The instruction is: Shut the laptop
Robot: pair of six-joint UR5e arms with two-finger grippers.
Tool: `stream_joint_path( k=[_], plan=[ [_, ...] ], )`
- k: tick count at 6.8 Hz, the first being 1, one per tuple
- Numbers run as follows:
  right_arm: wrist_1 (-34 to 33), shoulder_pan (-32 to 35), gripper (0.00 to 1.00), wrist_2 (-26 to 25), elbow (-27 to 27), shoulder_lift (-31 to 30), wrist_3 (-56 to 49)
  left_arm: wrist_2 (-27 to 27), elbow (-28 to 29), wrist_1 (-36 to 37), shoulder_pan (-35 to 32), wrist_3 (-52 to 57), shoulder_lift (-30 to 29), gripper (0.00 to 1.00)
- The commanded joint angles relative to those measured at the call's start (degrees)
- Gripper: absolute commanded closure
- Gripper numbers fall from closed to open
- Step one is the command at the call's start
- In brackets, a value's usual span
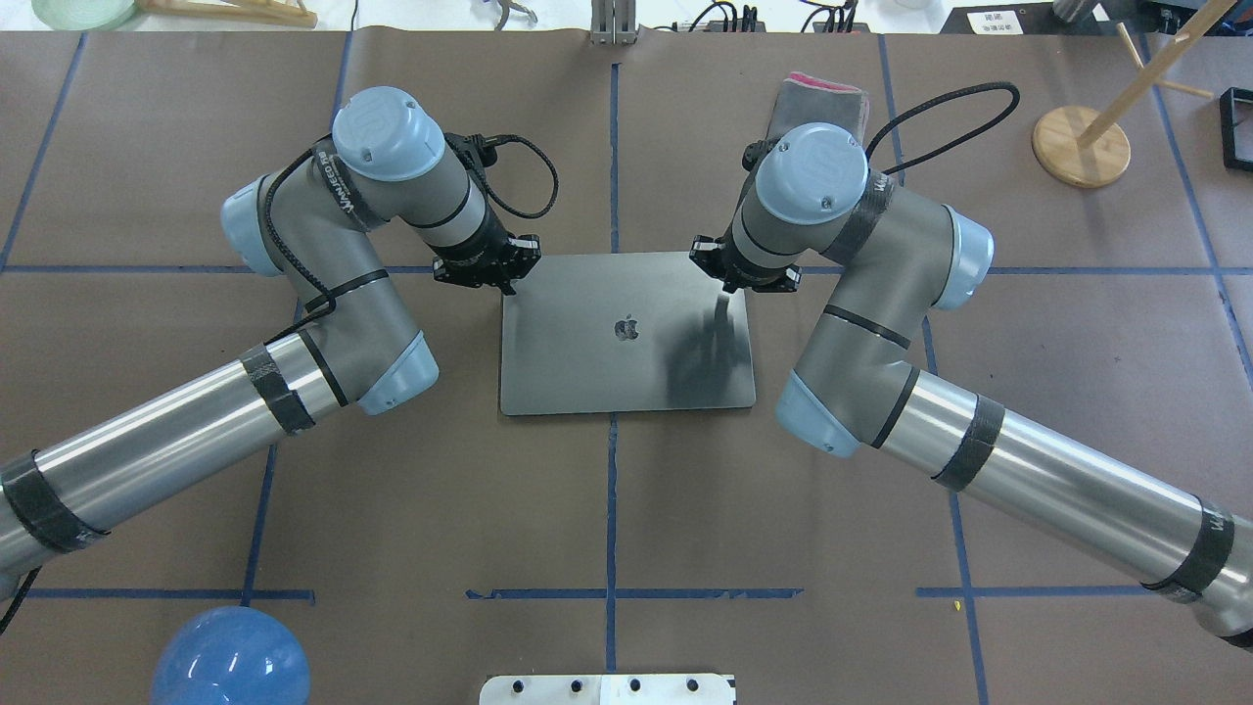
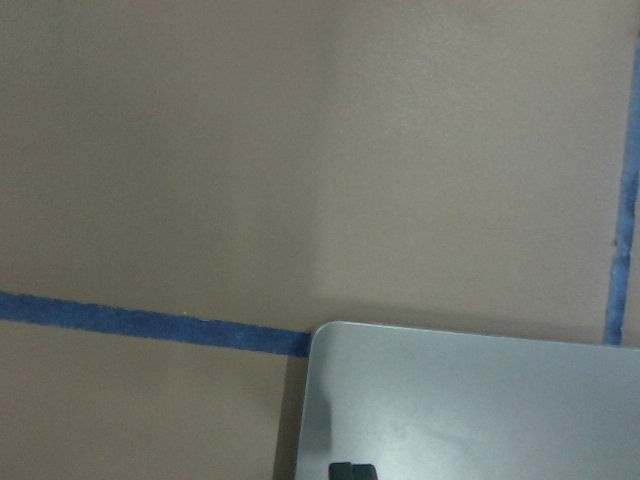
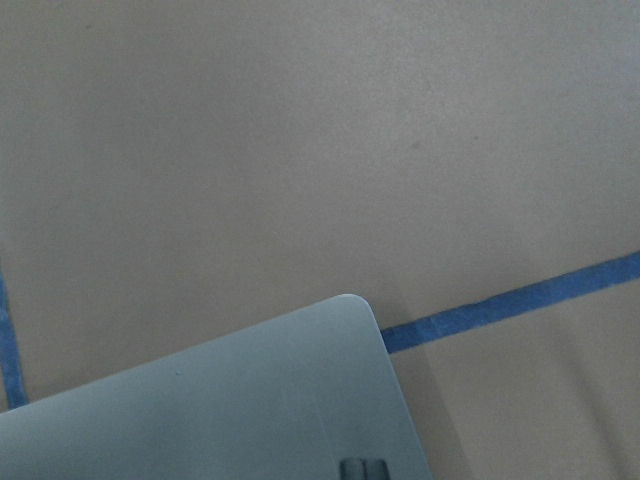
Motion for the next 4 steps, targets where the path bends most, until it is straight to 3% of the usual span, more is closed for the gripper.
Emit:
stream_joint_path(
  k=[1,2,3,4],
  plan=[
    [-0.57,1.18,0.92,1.43,0.15,0.72,-2.81,-0.02,-0.09,0.63,-0.32,0.64,-0.08,0.90],
    [-1.01,3.80,0.23,5.45,0.33,0.54,-3.09,-0.55,-1.31,0.81,-1.80,0.73,0.35,0.21],
    [-1.53,6.61,0.00,8.27,2.42,-0.94,-4.74,-4.03,-3.33,0.98,-4.17,0.73,2.10,0.00],
    [-7.72,10.12,0.00,11.87,6.27,-2.69,-10.76,-9.46,-7.53,1.86,-8.89,1.42,4.64,0.00]
  ],
)
